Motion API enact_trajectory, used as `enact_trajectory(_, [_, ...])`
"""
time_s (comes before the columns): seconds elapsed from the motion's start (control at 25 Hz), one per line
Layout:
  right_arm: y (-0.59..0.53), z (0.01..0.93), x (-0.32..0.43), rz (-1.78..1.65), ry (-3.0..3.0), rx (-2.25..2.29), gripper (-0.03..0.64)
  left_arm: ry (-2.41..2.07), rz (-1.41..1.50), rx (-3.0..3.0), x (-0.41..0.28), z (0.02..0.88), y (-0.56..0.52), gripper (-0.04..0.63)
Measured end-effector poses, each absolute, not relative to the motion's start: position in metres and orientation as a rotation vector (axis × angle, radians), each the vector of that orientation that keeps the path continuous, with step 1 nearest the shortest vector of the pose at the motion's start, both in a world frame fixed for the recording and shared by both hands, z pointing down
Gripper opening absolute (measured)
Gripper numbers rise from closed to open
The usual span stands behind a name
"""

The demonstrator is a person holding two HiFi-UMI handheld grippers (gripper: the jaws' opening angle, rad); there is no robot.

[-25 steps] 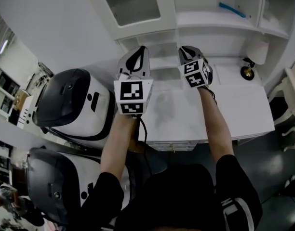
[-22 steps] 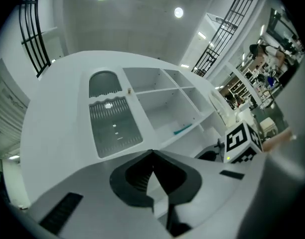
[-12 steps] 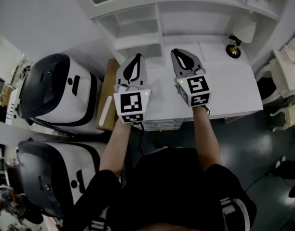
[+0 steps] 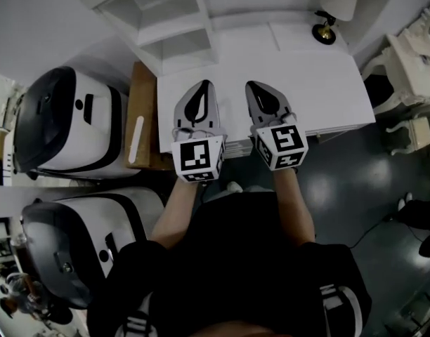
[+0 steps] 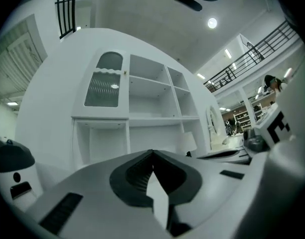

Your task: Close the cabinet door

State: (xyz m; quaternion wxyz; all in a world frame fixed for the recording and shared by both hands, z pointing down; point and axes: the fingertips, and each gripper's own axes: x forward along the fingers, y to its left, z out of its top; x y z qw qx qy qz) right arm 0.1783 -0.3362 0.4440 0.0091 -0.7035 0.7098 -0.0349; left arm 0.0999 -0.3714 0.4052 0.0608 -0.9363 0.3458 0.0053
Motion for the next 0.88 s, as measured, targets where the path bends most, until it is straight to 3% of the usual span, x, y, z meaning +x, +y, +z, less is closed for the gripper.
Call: enact_trajectory(0.88, [-0.261,0.441,0.138,-0.203,2.378,-1.972,0.019,1.285,-0.097,-2.928,0.070,0.459,-0.287,0.012])
